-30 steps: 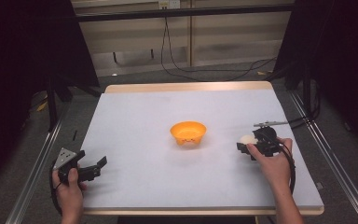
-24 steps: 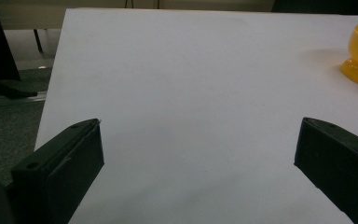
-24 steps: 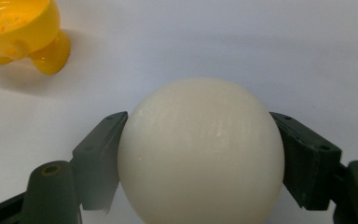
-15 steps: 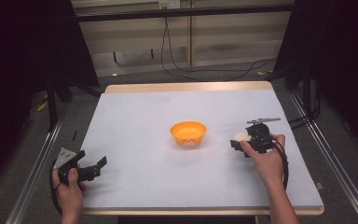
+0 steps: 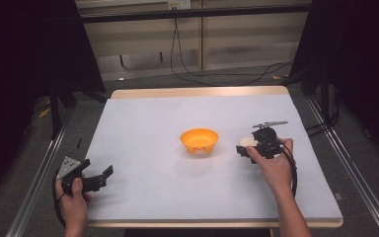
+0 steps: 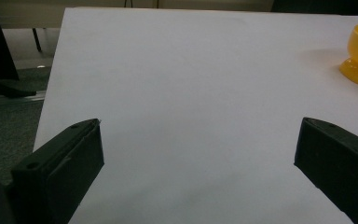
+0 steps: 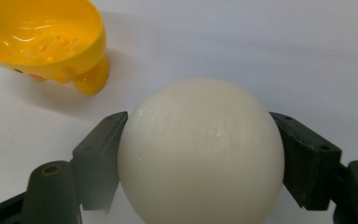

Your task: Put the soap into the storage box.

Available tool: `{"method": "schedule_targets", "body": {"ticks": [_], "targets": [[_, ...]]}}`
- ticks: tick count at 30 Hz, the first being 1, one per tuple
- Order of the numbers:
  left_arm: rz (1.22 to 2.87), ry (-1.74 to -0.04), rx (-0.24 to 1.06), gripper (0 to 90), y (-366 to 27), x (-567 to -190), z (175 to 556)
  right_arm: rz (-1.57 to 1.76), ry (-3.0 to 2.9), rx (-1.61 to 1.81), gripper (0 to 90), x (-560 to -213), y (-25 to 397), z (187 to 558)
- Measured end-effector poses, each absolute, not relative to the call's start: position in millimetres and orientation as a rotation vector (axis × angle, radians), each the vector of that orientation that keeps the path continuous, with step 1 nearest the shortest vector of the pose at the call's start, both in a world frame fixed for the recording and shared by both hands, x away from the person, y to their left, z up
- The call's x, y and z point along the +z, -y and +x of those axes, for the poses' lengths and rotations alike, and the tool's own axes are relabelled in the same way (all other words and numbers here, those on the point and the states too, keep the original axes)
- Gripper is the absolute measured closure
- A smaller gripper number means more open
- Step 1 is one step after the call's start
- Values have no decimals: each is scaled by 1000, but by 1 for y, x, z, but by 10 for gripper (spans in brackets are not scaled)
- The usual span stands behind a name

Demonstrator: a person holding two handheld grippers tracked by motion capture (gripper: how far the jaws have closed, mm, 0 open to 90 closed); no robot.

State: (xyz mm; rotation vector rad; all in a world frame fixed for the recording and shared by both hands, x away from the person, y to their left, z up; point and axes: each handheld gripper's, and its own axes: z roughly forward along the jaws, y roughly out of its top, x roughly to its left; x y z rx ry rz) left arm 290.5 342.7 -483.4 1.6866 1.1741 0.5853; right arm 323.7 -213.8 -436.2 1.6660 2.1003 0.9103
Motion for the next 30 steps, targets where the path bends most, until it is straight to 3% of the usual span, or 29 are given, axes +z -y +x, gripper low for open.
{"method": "schedule_targets", "body": {"ticks": [30], "targets": [[1681, -1175, 576, 11, -343, -484, 291, 1602, -2140, 943, 241, -420, 174, 346]]}}
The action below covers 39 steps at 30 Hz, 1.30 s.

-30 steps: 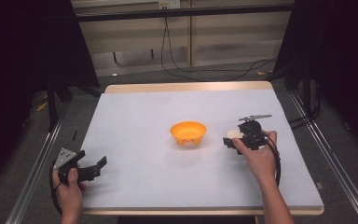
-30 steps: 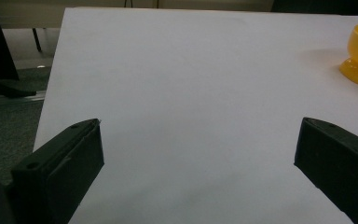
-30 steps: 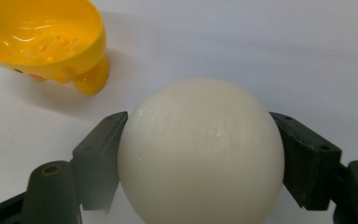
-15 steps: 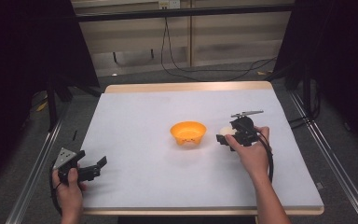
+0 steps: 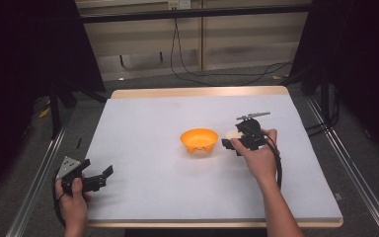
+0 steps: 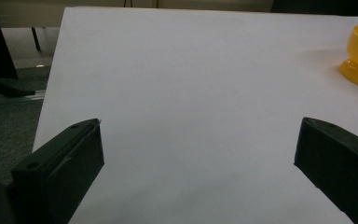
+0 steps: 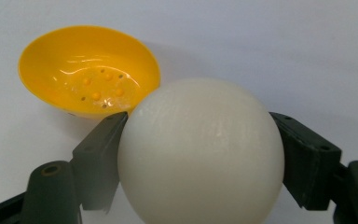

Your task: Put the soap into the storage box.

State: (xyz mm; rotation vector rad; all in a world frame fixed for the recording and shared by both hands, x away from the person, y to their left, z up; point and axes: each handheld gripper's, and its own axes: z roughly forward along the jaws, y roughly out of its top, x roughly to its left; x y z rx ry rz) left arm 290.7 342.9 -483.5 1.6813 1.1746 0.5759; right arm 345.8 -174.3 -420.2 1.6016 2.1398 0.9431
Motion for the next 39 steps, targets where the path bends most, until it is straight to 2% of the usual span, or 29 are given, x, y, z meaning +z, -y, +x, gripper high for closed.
{"method": "schedule_targets", "body": {"ticks": [39], "targets": [[1682, -1175, 572, 11, -344, -484, 291, 1554, -2178, 961, 241, -410, 137, 365]]}}
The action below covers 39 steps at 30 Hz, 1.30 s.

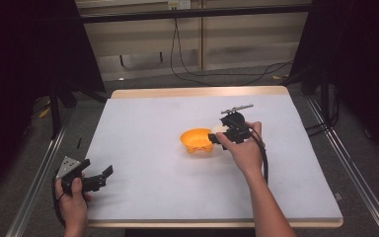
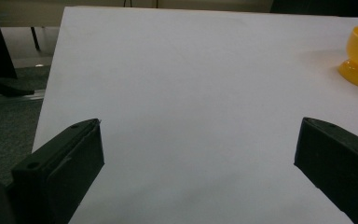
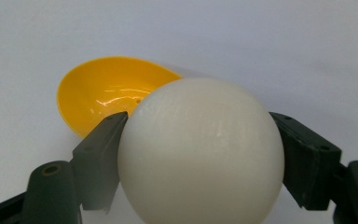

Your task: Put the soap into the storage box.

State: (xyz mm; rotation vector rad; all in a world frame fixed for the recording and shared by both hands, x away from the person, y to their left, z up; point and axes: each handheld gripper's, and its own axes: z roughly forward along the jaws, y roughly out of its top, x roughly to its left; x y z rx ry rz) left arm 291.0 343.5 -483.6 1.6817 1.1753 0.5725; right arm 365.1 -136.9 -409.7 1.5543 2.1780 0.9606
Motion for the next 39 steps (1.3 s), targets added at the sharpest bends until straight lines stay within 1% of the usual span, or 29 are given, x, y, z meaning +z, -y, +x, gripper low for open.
{"method": "schedule_targets", "body": {"ticks": [39], "targets": [[1681, -1176, 572, 11, -344, -484, 291, 1488, -2237, 965, 241, -408, 91, 383]]}}
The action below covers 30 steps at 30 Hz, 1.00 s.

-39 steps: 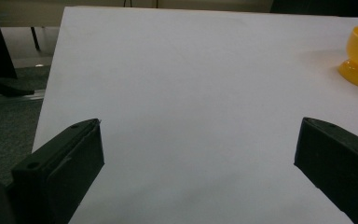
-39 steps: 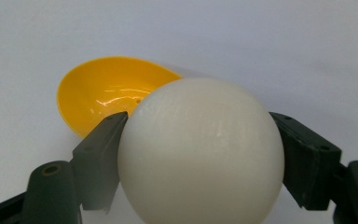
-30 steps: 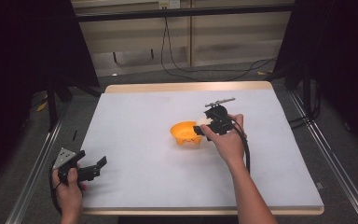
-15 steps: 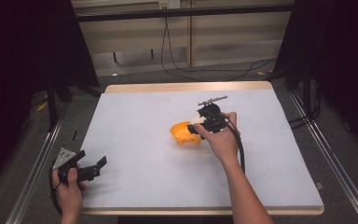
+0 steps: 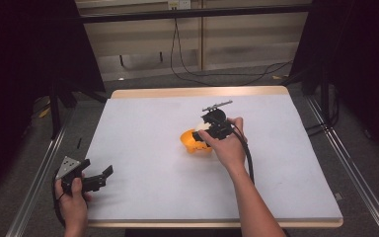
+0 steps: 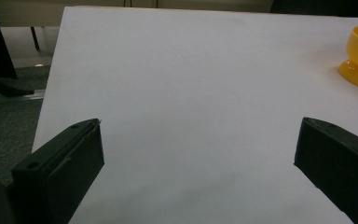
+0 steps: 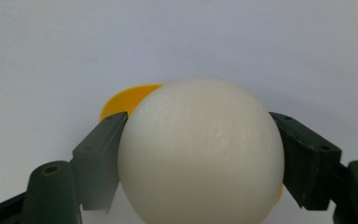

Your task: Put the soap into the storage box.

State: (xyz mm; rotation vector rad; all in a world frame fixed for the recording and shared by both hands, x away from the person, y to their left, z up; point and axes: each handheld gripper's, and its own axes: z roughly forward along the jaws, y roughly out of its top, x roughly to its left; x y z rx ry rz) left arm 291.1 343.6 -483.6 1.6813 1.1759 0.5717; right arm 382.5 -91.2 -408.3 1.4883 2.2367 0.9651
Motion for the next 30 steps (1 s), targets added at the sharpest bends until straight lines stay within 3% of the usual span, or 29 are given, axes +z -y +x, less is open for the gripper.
{"method": "schedule_targets", "body": {"ticks": [30], "targets": [[1680, -1176, 570, 11, -344, -484, 291, 1524, -2258, 856, 240, -429, 72, 394]]}}
